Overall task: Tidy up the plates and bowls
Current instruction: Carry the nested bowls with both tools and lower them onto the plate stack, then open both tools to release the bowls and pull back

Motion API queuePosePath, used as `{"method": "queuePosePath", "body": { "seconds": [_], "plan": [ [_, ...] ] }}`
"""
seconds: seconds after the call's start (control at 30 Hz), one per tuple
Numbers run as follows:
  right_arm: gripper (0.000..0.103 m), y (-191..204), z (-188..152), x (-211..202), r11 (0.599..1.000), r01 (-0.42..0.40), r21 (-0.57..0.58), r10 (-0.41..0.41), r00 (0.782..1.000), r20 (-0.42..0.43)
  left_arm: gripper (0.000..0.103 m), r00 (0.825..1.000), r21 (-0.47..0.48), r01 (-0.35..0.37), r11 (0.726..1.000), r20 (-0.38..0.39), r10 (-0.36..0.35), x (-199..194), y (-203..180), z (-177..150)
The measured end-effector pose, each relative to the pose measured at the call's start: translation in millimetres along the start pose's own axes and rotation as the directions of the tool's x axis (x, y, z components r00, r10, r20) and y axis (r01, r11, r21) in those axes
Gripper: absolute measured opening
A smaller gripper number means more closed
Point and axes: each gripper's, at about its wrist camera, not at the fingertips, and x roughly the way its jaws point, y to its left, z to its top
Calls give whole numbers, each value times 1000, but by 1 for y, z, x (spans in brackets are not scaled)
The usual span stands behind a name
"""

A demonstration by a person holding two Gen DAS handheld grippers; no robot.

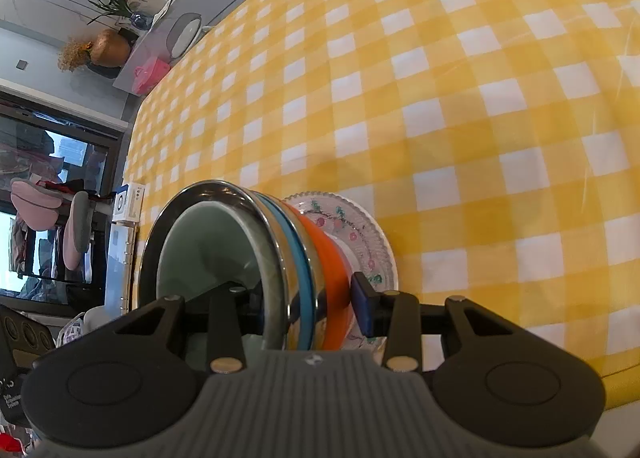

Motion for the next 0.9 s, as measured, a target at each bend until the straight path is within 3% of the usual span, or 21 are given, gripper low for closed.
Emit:
{"method": "queuePosePath", "body": {
  "seconds": [0.27, 0.43, 0.53, 0.73, 0.9],
  "plan": [
    [39, -3, -5, -4, 999, 10, -31, -10, 1000, 15, 58, 1000, 9, -4, 1000, 6, 4, 1, 1, -1],
    [47, 4, -6, -3, 998, 9, -59, -7, 1000, 29, 60, 999, 34, -19, 999, 27, 18, -1, -3, -2],
    [59, 9, -5, -5, 996, 3, -86, 1, 999, 48, 72, 998, 46, -23, 999, 57, 21, -5, -5, -3],
    [65, 20, -8, -16, 987, 49, -153, -33, 994, 103, 74, 992, 81, -41, 996, 123, 31, -23, -13, -3],
    [66, 29, -14, -35, 979, 72, -191, -40, 986, 164, 74, 974, 174, -68, 982, 226, 27, -56, -30, -13]
  ]
}}
